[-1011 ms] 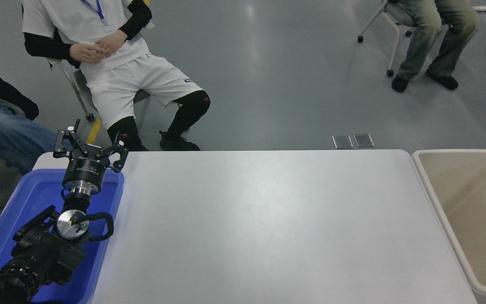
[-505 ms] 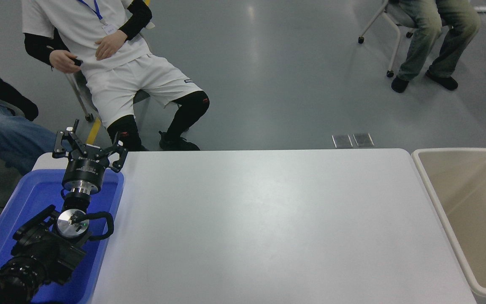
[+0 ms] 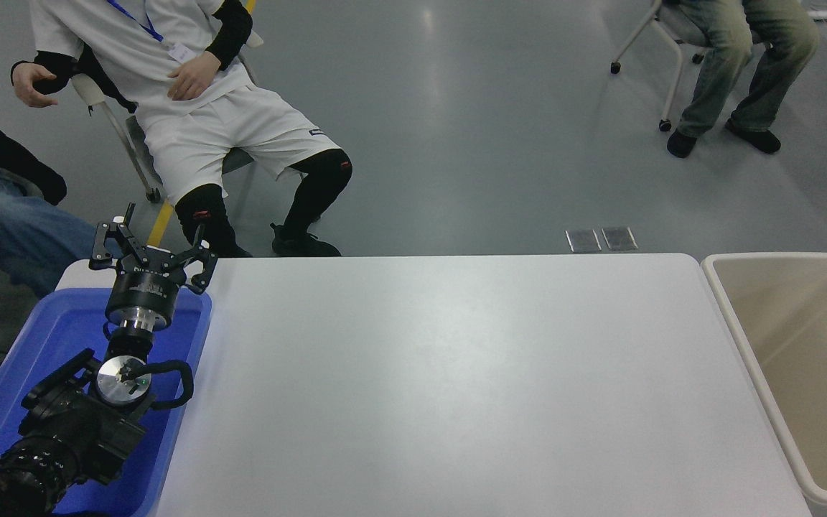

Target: Pick up paper ball place in dustbin

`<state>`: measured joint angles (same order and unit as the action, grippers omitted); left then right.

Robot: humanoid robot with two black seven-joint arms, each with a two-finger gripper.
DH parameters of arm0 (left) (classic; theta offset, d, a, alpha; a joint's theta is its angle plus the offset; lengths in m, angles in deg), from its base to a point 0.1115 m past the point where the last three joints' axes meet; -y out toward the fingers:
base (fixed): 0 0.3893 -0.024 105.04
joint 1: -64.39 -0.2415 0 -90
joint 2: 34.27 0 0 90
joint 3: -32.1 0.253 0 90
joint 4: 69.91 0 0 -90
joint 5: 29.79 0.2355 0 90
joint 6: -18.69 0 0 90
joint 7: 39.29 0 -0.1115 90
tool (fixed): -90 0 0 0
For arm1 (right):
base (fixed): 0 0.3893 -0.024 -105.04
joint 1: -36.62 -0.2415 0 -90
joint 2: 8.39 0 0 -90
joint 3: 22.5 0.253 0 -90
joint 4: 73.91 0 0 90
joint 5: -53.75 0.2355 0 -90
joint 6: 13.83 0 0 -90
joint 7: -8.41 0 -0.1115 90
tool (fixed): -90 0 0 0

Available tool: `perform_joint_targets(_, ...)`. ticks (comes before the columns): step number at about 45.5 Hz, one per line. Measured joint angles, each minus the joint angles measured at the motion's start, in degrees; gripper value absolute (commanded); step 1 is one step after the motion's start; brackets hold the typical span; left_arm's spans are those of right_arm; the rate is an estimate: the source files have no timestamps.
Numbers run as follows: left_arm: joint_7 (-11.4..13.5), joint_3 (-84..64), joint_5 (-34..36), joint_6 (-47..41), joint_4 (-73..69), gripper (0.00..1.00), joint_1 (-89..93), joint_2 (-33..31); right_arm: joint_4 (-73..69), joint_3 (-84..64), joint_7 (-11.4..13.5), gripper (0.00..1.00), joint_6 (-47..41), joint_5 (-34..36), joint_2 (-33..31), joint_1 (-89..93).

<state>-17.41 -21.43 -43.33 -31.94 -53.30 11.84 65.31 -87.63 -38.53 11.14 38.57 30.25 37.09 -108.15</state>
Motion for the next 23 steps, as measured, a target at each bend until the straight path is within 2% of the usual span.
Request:
perform_joint_targets(11,0.0,0.0,0.0,0.0,0.0,0.99,0.0,0.0,3.4,0.5,0.0,0.0,16.5,3.3,6.7,6.7)
perform_joint_targets(23,0.0,0.0,0.0,0.0,0.0,0.99,0.0,0.0,4.4,2.4,-0.1,0.0,30.7,6.3,11.8,10.5)
